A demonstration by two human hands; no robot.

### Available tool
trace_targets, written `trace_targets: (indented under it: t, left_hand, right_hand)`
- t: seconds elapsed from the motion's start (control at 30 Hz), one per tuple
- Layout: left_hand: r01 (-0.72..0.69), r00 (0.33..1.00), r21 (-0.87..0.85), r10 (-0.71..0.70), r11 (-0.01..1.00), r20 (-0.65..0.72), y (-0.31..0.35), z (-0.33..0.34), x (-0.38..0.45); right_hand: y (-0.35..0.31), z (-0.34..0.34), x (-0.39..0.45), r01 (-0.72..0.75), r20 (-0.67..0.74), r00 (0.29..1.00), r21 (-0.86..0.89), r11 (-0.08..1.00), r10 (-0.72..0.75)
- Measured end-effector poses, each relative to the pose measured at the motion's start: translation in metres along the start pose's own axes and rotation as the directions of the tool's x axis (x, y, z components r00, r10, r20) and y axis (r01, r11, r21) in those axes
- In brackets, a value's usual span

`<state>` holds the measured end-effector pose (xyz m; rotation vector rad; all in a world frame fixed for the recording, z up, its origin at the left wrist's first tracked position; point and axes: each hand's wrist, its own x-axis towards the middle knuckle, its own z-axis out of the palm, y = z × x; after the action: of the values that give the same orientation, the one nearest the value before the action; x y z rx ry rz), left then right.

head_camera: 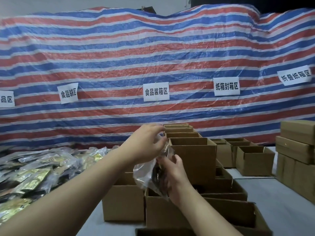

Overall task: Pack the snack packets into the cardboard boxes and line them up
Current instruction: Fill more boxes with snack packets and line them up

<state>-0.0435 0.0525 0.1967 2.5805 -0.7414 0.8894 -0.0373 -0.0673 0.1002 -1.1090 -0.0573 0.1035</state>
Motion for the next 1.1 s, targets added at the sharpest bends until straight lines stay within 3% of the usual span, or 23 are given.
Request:
trace_targets:
  t: [0.07, 0.17, 0.37, 0.53, 0.63, 0.73, 0.8, 0.9, 1.0, 1.1]
  left_hand:
    - [0.053, 0.997, -0.036, -0.055, 0.998, -0.058, 0.0, 0.007, -0.001]
    - [0.149, 0.98, -0.073, -0.157, 0.986, -0.121, 0.001, 0.022, -0.009]
    - [0.242, 0.968, 0.127, -0.248, 0.962, 0.036, -0.014, 0.028, -0.016]
    - [0.223, 0.975, 0.302, -0.214, 0.927, -0.063, -0.014, 0.03, -0.019]
    - [0.232, 0.973, 0.32, -0.215, 0.919, -0.089, -0.02, 0.03, -0.016]
    - [0.316, 0.946, 0.156, -0.299, 0.936, -0.123, -0.026, 0.024, -0.013]
    - [0.353, 0.923, 0.041, -0.34, 0.935, -0.181, -0.023, 0.024, -0.014]
    - [0.368, 0.917, 0.062, -0.351, 0.928, -0.191, -0.013, 0.029, -0.021]
    - [0.339, 0.94, 0.18, -0.326, 0.924, -0.098, -0.008, 0.033, -0.03]
    - [0.296, 0.955, 0.174, -0.293, 0.939, -0.044, 0.002, 0.038, -0.036]
  right_hand:
    - [-0.003, 0.0, -0.003, -0.088, 0.024, 0.996, 0.172, 0.981, 0.085]
    - [0.003, -0.003, -0.005, -0.122, 0.066, 0.992, 0.212, 0.97, 0.111]
    - [0.01, -0.006, -0.001, 0.05, -0.219, 0.975, 0.09, 0.995, -0.029]
    - [0.013, 0.0, -0.004, 0.143, -0.239, 0.959, -0.048, 0.988, -0.151]
    - [0.011, -0.008, -0.005, 0.069, -0.151, 0.986, -0.047, 0.996, -0.075]
    - [0.002, -0.019, -0.013, -0.039, 0.098, 0.994, -0.076, 0.996, 0.047]
    - [0.004, -0.019, -0.015, -0.045, 0.167, 0.984, -0.095, 0.994, 0.061]
    - [0.005, -0.011, -0.017, -0.021, 0.03, 0.999, -0.066, 0.998, 0.023]
    - [0.005, -0.012, -0.022, 0.043, -0.095, 0.994, -0.064, 0.997, -0.049]
    - [0.008, -0.012, -0.026, 0.071, -0.191, 0.978, -0.065, 0.995, -0.082]
